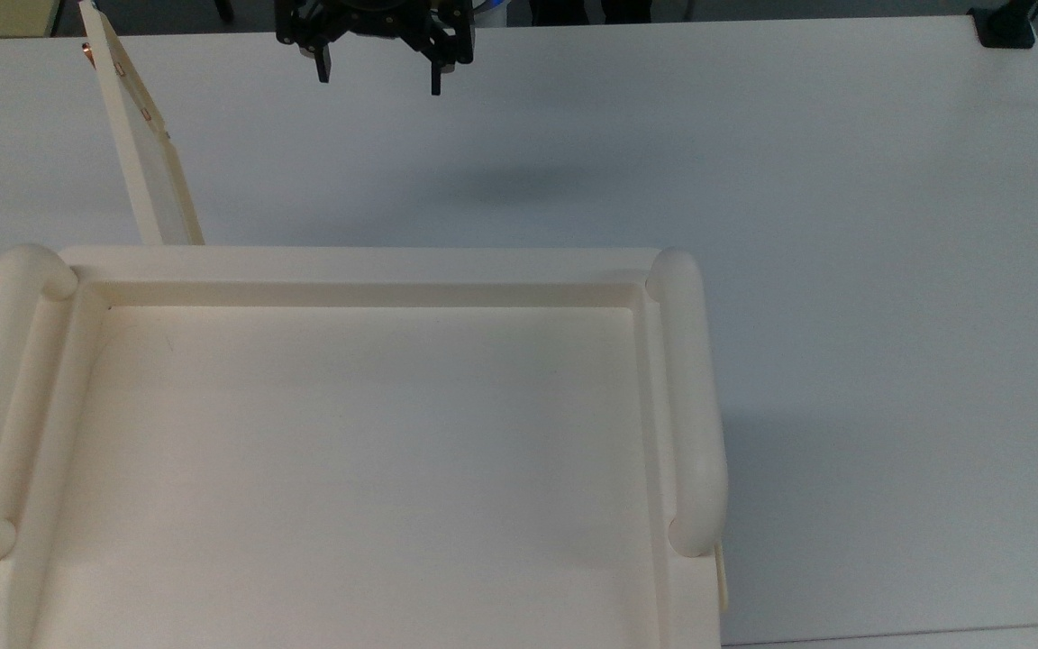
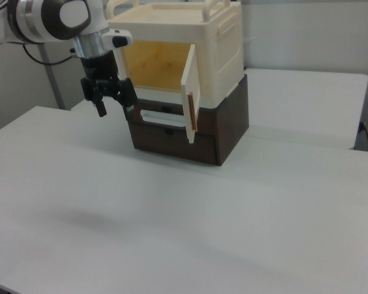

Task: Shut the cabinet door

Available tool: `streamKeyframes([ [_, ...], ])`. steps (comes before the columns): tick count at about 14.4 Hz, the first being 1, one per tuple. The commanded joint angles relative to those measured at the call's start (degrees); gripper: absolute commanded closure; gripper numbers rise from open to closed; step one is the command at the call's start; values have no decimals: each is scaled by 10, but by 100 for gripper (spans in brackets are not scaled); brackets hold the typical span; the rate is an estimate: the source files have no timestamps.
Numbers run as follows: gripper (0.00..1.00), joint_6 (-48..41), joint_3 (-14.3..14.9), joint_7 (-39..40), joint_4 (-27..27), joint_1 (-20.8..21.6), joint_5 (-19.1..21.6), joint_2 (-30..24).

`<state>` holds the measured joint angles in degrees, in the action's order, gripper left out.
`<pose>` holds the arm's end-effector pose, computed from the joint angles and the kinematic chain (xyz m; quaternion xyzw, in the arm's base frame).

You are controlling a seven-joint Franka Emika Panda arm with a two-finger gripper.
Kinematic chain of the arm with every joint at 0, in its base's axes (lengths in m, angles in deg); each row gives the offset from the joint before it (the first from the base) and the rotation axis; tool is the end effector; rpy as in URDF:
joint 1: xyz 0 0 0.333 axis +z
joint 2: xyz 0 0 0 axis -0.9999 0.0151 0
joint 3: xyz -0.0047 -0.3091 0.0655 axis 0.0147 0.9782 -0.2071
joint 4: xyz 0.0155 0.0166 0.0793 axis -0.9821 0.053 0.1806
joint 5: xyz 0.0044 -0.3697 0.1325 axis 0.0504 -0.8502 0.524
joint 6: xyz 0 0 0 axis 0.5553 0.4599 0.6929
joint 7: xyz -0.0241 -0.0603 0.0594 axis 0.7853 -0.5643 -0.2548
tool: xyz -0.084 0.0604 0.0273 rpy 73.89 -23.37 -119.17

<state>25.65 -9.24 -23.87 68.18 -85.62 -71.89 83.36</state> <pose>0.5866 0.0130 0.5913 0.9988 -0.0125 -0.0026 0.0466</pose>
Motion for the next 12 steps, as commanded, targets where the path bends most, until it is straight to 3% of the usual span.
streamKeyframes([
  [1,0,-9,1,12,2,-5,7,-8],
  [8,1,-11,1,41,1,-10,9,-9],
  [9,14,-11,1,44,2,-10,8,-9],
  [10,40,-11,1,49,2,-10,8,-9],
  [12,75,-11,1,58,2,-10,8,-9],
])
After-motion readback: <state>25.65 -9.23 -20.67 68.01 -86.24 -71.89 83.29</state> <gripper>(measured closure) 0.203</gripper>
